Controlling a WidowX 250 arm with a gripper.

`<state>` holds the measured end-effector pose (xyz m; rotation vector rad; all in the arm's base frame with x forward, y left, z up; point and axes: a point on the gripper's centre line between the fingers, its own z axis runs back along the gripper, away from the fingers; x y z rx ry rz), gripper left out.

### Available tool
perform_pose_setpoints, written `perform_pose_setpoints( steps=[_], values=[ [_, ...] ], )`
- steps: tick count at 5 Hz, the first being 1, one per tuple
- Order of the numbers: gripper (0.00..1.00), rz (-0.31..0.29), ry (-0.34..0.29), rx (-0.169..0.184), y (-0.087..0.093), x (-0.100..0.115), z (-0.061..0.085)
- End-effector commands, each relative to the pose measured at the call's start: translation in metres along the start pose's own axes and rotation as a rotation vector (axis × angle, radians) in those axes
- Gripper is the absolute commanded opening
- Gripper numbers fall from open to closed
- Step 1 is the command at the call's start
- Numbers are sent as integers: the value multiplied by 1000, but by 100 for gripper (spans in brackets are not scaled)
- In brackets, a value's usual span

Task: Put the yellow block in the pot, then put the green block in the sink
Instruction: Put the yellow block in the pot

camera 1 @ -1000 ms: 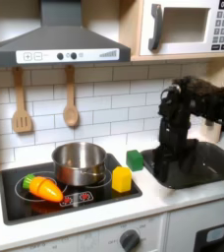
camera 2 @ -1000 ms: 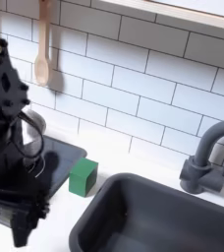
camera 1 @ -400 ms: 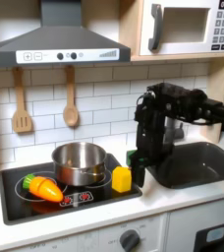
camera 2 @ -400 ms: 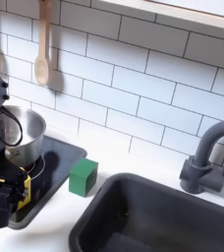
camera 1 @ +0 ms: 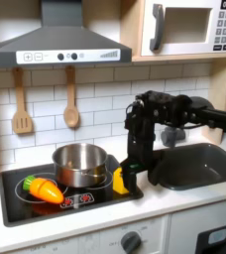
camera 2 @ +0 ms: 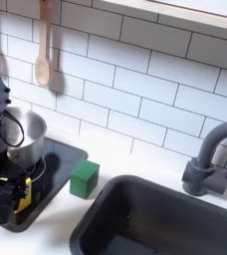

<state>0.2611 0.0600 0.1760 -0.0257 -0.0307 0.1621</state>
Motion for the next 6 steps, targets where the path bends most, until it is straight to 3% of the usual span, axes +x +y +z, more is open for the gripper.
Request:
perform_pose_setpoints(
  steps=[1, 5, 6],
  values=[
    [100, 12, 19, 10, 3, 22, -15],
    [100, -3, 4, 3, -4, 55, -27],
    [100, -9, -13, -20, -6, 59, -23]
  ],
)
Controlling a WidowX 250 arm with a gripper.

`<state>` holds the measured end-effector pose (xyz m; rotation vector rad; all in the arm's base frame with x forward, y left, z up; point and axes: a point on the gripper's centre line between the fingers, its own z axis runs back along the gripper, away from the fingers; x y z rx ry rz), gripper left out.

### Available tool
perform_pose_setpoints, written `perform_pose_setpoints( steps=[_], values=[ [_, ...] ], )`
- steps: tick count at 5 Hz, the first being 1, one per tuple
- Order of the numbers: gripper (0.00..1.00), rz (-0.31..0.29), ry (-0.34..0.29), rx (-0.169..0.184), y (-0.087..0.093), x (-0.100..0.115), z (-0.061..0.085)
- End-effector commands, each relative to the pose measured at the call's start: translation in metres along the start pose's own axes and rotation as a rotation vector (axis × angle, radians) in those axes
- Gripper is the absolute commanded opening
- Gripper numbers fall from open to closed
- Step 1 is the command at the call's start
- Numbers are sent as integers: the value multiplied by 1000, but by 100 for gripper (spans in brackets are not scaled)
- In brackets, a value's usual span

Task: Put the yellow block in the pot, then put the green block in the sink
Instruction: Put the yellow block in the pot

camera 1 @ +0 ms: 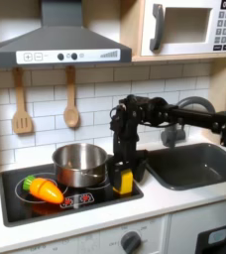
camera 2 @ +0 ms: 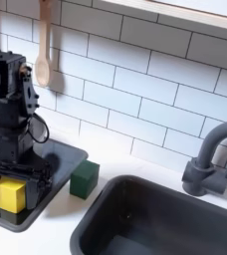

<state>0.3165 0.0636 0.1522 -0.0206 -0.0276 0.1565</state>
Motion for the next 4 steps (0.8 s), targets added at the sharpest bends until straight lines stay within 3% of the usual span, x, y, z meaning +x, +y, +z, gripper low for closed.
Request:
perform_pose_setpoints(
  steps=[1, 3, 4],
  values=[
    [100, -19, -25, -35, -3, 6, 1],
    [100, -33, -51, -34, -4, 6, -9],
    [36, -18, -56, -32, -5, 4, -14]
  ],
)
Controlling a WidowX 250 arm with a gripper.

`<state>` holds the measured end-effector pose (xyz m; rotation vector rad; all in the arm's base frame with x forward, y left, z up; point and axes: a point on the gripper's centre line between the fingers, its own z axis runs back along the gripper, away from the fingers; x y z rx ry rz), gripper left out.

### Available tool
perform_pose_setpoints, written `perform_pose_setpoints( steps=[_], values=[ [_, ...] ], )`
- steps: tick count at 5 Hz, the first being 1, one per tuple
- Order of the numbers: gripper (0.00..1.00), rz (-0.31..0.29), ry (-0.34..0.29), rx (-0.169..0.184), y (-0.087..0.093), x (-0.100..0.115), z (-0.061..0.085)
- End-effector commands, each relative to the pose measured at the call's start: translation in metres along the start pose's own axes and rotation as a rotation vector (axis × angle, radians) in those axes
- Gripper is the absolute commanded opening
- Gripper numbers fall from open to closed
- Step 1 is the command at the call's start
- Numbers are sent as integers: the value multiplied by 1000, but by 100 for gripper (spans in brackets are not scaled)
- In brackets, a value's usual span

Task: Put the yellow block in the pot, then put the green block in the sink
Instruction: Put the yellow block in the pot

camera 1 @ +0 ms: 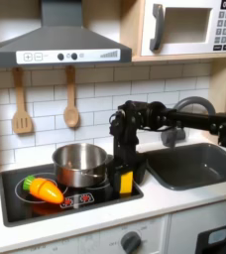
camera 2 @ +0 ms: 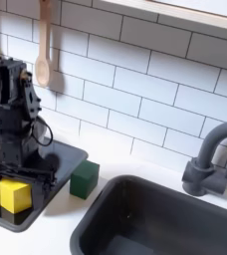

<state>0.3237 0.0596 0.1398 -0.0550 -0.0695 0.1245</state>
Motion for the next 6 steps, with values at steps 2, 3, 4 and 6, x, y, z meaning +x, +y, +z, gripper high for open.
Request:
perform_pose_setpoints(
  steps=[2, 3, 4, 6],
  values=[
    [0, 30, -43, 5, 0, -5, 0],
    [0, 27, -69, -6, -5, -2, 14],
    [0, 15, -77, -12, -10, -2, 27],
    [0, 37, -143, -20, -4, 13, 65]
  ],
)
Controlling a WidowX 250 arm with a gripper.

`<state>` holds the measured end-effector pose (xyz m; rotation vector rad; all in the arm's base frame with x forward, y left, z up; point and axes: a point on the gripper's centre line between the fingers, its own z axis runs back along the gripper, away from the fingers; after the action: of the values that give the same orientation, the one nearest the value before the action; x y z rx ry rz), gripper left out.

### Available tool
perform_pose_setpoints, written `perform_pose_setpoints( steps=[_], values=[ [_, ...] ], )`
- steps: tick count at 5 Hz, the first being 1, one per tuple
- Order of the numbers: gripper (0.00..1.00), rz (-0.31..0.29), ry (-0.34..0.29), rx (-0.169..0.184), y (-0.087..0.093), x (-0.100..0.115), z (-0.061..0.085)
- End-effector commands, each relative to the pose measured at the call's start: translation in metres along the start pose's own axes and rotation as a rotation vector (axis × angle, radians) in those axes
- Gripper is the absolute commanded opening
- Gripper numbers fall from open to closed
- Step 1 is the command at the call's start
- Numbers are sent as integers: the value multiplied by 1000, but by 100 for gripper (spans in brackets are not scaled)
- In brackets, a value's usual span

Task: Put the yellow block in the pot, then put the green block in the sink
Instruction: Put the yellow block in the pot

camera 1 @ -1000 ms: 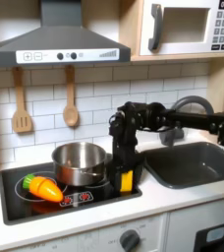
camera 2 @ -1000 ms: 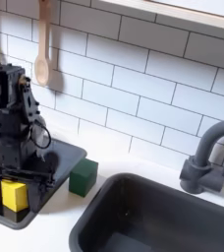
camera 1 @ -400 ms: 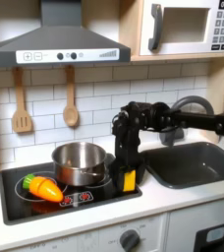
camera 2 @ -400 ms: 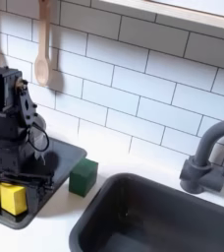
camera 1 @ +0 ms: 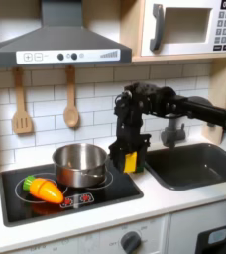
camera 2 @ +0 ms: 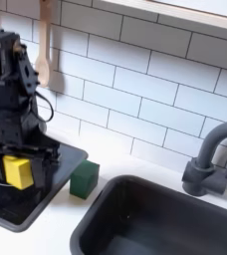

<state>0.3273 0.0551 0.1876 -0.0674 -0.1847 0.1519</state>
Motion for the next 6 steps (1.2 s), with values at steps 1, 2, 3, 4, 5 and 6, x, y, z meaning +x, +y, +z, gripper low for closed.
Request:
perform_pose_setpoints(
  steps=[1, 2, 3, 4, 5, 6],
  values=[
    [0, 30, -30, -4, 7, 15, 26],
    [0, 42, -45, -6, 13, 20, 36],
    [0, 80, -39, 5, 28, 24, 36],
    [0, 97, -39, 7, 39, 26, 37],
    [0, 128, -25, 19, 57, 26, 33],
    [0, 147, -23, 21, 68, 31, 31]
  ],
)
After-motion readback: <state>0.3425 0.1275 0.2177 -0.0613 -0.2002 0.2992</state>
